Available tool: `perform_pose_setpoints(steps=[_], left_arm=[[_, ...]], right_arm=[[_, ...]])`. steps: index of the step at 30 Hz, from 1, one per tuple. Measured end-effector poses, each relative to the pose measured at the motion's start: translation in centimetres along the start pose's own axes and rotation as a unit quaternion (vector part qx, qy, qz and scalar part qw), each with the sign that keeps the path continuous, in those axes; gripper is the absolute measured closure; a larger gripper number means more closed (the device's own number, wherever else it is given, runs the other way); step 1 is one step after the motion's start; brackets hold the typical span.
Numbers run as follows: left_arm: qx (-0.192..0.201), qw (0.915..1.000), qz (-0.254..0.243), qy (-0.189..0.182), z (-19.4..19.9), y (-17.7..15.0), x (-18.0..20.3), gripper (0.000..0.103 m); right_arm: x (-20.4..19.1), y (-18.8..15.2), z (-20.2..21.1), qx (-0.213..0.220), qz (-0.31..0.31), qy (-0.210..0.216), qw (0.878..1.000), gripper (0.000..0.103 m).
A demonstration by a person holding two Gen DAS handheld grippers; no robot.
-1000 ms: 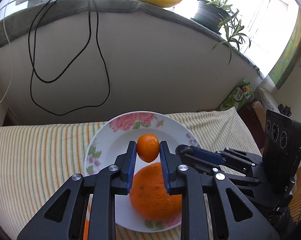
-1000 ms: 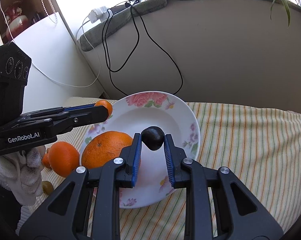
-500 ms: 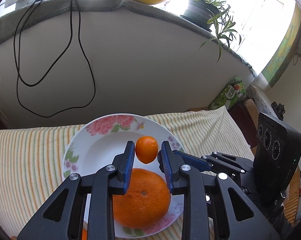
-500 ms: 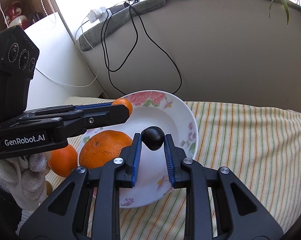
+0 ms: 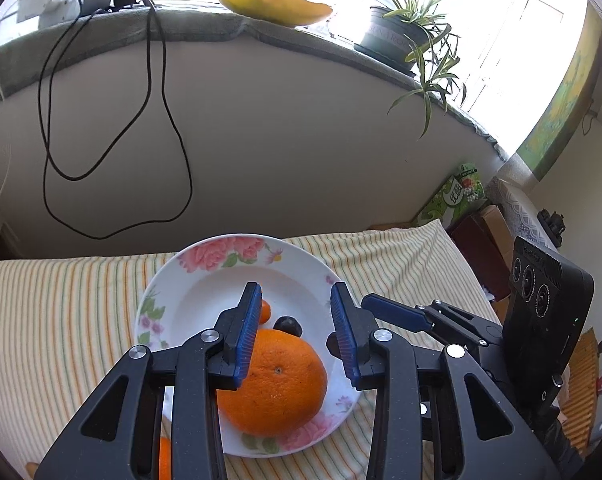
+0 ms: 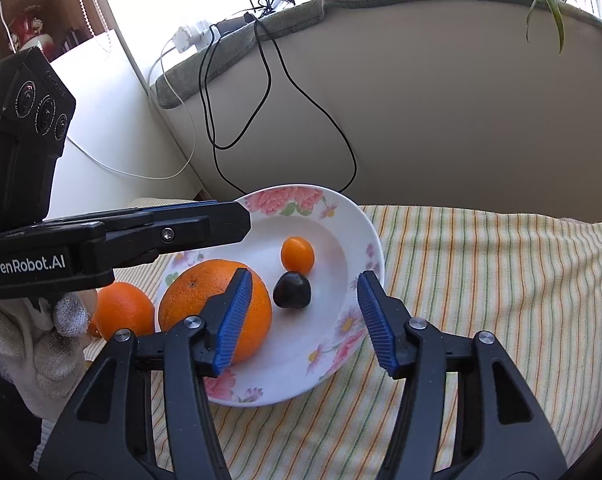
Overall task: Organize fruits
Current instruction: 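Withdraw both grippers from the bowl, then move the right gripper to the medium orange and close around it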
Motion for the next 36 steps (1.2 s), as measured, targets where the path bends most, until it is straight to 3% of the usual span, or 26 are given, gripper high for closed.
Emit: perform_pose_setpoints(steps=[3, 12, 25, 36], left_arm=[[0.01, 0.9999, -0.006, 0.005, 1.3, 0.0, 0.6, 0.054], [0.045, 0.9984, -0.02, 0.027, 6.3, -0.4, 1.5, 0.034], [0.065, 0.9959, 0.002, 0.062, 12.7, -4.0, -1.7, 0.028], [0.07, 0.994, 0.034, 0.077, 16.4, -7.4, -5.2, 0.028]], right_arm=[[0.2, -0.1, 0.8, 0.004, -0.004, -0.003, 1.0, 0.043], [0.0, -0.3, 4.2, 0.023, -0.018, -0.004, 1.0, 0.026], [-3.5, -1.2, 7.6, 0.023, -0.008, 0.012, 1.0, 0.012], [-8.0, -3.7, 8.2, -0.019, -0.02, 0.067, 0.997, 0.011]])
Point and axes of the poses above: each gripper's, at about its wrist camera, not at the fingertips, and z roughly against the way its jaws point, x to its right, y to its top, the point moved 9 cm from there along -z, roughly the way its jaws point, and after that the axes turned 15 degrees about -y, right-handed, at the moved point
